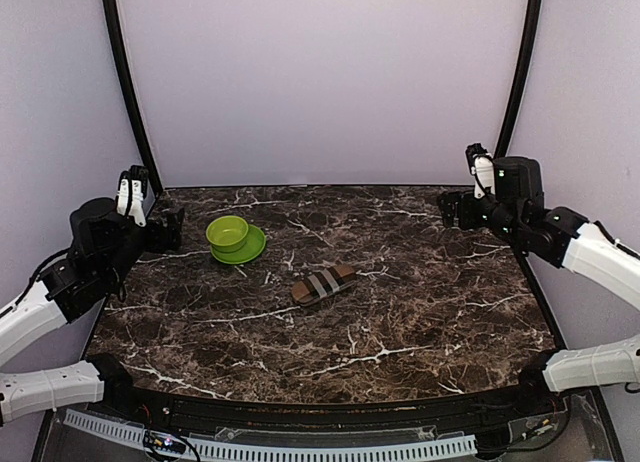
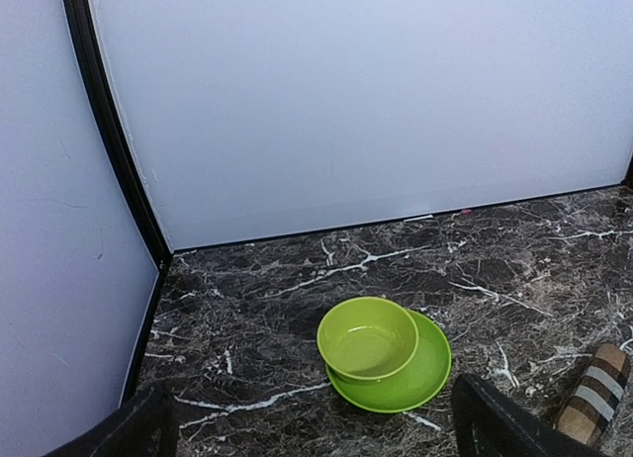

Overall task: Organize the sunglasses
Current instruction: Reset both arms

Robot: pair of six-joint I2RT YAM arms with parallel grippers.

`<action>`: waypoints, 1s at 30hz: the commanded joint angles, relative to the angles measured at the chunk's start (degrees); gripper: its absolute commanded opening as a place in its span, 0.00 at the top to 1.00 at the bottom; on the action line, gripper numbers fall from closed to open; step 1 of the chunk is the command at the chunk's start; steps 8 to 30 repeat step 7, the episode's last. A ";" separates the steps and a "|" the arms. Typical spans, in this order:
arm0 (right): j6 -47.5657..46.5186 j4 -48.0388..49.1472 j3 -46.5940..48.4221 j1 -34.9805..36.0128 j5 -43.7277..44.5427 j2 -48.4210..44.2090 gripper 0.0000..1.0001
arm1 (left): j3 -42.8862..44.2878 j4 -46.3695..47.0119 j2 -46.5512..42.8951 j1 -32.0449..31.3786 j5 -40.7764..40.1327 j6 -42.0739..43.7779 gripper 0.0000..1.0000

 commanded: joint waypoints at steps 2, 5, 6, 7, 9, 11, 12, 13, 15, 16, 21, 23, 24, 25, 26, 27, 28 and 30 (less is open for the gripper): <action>-0.28 2.49 -1.00 0.03 0.75 -0.70 0.00 | -0.44 0.58 0.29 0.28 -0.67 0.89 0.02; -0.45 2.82 -0.97 -0.04 0.42 -0.51 0.00 | -0.15 0.30 0.35 0.29 -0.70 1.22 0.02; -0.50 2.74 -0.93 0.01 0.38 -0.43 0.00 | -0.26 0.55 0.28 0.25 -0.97 1.24 0.02; -0.54 2.67 -0.92 0.04 0.38 -0.43 0.00 | -0.44 0.63 0.26 0.27 -1.07 1.16 0.02; -0.54 2.67 -0.92 0.04 0.38 -0.43 0.00 | -0.44 0.63 0.26 0.27 -1.07 1.16 0.02; -0.54 2.67 -0.92 0.04 0.38 -0.43 0.00 | -0.44 0.63 0.26 0.27 -1.07 1.16 0.02; -0.54 2.67 -0.92 0.04 0.38 -0.43 0.00 | -0.44 0.63 0.26 0.27 -1.07 1.16 0.02; -0.54 2.67 -0.92 0.04 0.38 -0.43 0.00 | -0.44 0.63 0.26 0.27 -1.07 1.16 0.02; -0.54 2.67 -0.92 0.04 0.38 -0.43 0.00 | -0.44 0.63 0.26 0.27 -1.07 1.16 0.02; -0.54 2.67 -0.92 0.04 0.38 -0.43 0.00 | -0.44 0.63 0.26 0.27 -1.07 1.16 0.02; -0.54 2.67 -0.92 0.04 0.38 -0.43 0.00 | -0.44 0.63 0.26 0.27 -1.07 1.16 0.02; -0.54 2.67 -0.92 0.04 0.38 -0.43 0.00 | -0.44 0.63 0.26 0.27 -1.07 1.16 0.02; -0.54 2.67 -0.92 0.04 0.38 -0.43 0.00 | -0.44 0.63 0.26 0.27 -1.07 1.16 0.02; -0.54 2.67 -0.92 0.04 0.38 -0.43 0.00 | -0.44 0.63 0.26 0.27 -1.07 1.16 0.02; -0.54 2.67 -0.92 0.04 0.38 -0.43 0.00 | -0.44 0.63 0.26 0.27 -1.07 1.16 0.02; -0.54 2.67 -0.92 0.04 0.38 -0.43 0.00 | -0.44 0.63 0.26 0.27 -1.07 1.16 0.02; -0.54 2.67 -0.92 0.04 0.38 -0.43 0.00 | -0.44 0.63 0.26 0.27 -1.07 1.16 0.02; -0.54 2.67 -0.92 0.04 0.38 -0.43 0.00 | -0.44 0.63 0.26 0.27 -1.07 1.16 0.02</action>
